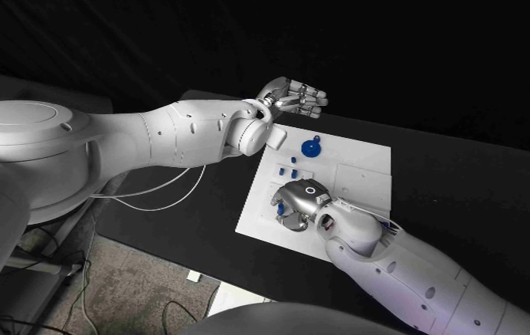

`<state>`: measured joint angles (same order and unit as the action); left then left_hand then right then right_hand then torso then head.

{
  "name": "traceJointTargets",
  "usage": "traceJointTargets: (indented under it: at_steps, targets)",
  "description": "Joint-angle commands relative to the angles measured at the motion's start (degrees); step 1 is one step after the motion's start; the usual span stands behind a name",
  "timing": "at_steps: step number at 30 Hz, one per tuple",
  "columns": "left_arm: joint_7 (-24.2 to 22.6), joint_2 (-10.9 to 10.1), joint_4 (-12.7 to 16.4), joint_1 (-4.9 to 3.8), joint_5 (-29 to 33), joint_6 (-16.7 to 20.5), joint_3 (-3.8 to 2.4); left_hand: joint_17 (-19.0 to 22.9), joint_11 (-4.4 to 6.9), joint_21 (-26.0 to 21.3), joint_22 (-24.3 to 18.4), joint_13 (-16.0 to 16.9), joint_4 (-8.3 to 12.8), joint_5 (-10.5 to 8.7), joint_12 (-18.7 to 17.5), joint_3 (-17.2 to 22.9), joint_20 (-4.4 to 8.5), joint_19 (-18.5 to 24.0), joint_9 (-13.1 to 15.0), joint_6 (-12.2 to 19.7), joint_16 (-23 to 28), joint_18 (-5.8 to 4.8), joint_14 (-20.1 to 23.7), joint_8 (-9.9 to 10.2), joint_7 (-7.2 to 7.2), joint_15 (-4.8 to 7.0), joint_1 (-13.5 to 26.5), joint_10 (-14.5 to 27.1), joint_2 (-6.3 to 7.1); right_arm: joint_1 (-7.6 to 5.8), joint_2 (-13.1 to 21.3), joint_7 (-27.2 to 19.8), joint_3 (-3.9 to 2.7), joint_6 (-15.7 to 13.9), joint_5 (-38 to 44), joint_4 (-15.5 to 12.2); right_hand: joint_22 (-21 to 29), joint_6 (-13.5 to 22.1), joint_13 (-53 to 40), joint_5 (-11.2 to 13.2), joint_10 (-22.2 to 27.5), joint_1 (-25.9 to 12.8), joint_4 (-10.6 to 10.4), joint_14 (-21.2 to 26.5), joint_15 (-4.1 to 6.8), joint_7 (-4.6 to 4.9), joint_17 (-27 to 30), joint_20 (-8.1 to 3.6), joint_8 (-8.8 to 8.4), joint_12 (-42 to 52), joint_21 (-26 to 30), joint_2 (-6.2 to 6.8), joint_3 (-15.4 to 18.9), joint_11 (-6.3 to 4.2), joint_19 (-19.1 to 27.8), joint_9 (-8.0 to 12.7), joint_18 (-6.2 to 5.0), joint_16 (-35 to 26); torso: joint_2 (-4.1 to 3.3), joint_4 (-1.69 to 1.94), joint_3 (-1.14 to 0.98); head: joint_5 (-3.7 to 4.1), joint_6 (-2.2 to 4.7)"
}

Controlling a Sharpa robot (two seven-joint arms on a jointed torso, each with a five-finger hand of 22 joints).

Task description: Assemble the parts on the task board

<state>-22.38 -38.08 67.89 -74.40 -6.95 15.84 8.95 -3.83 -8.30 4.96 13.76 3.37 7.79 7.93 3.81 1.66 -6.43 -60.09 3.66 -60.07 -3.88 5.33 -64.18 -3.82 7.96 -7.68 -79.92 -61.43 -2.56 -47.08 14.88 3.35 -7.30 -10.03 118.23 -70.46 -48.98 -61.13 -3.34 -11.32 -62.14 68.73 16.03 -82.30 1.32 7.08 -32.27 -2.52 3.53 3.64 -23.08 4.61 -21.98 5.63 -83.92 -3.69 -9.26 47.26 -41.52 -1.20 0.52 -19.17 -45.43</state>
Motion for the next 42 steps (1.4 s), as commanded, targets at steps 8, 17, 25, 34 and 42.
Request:
traceJointTargets:
  at_steps: [8, 17, 25, 34, 42]
  targets:
    - [-0.27, -0.43, 0.20, -0.12, -0.27, -0.91, -0.05, 0.07, 0.09, 0.16, -0.05, -0.06, 0.13, 0.22, -0.26, 0.06, -0.08, -0.31, -0.05, -0.16, 0.38, 0.03, 0.03, 0.14, -0.04, 0.13, -0.28, 0.11, -0.04, 0.27, 2.59, -1.78, -0.14, -6.39, -3.94, -3.20, 2.19, 1.83, 0.01, 0.01, 3.39, 2.34, -3.28, 0.01, -0.84, -0.08, 0.34, 0.89, 0.03, -0.16, -0.97, 1.31, 6.99, 0.64, -2.42, 0.06, -1.12, 0.29, 0.06, -0.15, -0.05, 0.63, 0.18]
    - [-0.34, -1.89, 0.48, -0.12, -0.35, -0.77, -0.04, 0.06, 0.07, 0.29, -0.34, -0.06, 0.11, 0.13, -0.25, -0.08, -0.11, -0.29, -0.04, -0.11, 0.37, 0.04, 0.05, 0.13, 0.00, 0.11, -0.23, 0.15, -0.01, 0.27, 10.17, -3.60, -5.23, -9.56, -19.17, -10.30, 3.50, 0.11, -0.07, -0.55, -6.06, -0.59, -4.74, -0.29, 0.40, -0.25, 0.25, -0.10, 0.10, 0.16, -2.16, -1.18, 8.76, -1.54, -2.43, -0.01, -0.13, 0.47, 0.55, -1.24, -0.25, 2.64, 1.12]
    - [-0.25, -3.29, 1.28, -0.12, -0.42, -0.77, 0.02, 0.06, 0.07, 0.30, -0.38, -0.06, 0.11, 0.08, -0.25, -0.13, -0.11, -0.29, -0.04, -0.14, 0.37, 0.04, 0.03, 0.13, 0.00, 0.12, -0.26, 0.13, 0.06, -0.43, 22.03, -2.04, -8.82, 0.43, -40.74, -15.47, 2.73, -6.27, -10.39, -1.72, -19.58, -0.32, -4.30, -0.30, 3.98, -3.14, -1.33, -3.71, 0.20, 12.67, -3.69, -3.19, 11.79, -7.01, -2.25, -1.14, 2.42, 1.07, 1.21, -2.91, -0.55, 5.60, 1.38]
    - [-0.21, -4.09, 1.89, -0.11, -0.42, -0.82, 0.07, 0.06, 0.05, 0.30, -0.46, -0.06, 0.02, -0.04, -0.25, -0.21, -0.13, -0.28, -0.05, -0.09, 0.38, 0.01, 0.08, 0.14, 0.04, 0.09, -0.23, 0.20, 0.11, -0.73, 29.88, 10.39, -9.34, 8.51, -50.01, -17.08, -0.39, -5.64, -42.17, 0.28, -8.12, -3.87, -9.19, 0.07, 4.33, -3.87, -6.80, -4.33, 0.19, 38.01, -6.52, -6.31, 12.10, -7.67, -1.92, -4.30, 3.79, 4.18, 1.45, -4.04, -1.09, 8.63, 1.83]
    - [-0.13, -4.37, 2.20, -0.09, -0.42, -0.96, 0.16, 0.06, 0.04, 0.30, -0.53, -0.06, -0.07, -0.13, -0.25, -0.29, -0.14, -0.29, -0.05, -0.08, 0.37, 0.01, 0.08, 0.14, 0.04, 0.08, -0.20, 0.21, 0.14, -0.76, 30.65, 24.65, -9.40, 13.44, -55.94, -17.01, -4.36, -3.52, -58.58, -0.07, -11.29, -7.35, -12.59, 0.38, 4.06, -3.35, -15.26, -4.19, 0.11, 49.10, -9.58, -3.81, 9.43, -7.31, -2.12, -6.06, 3.62, 8.39, 1.45, -4.19, -1.39, 9.46, 1.86]
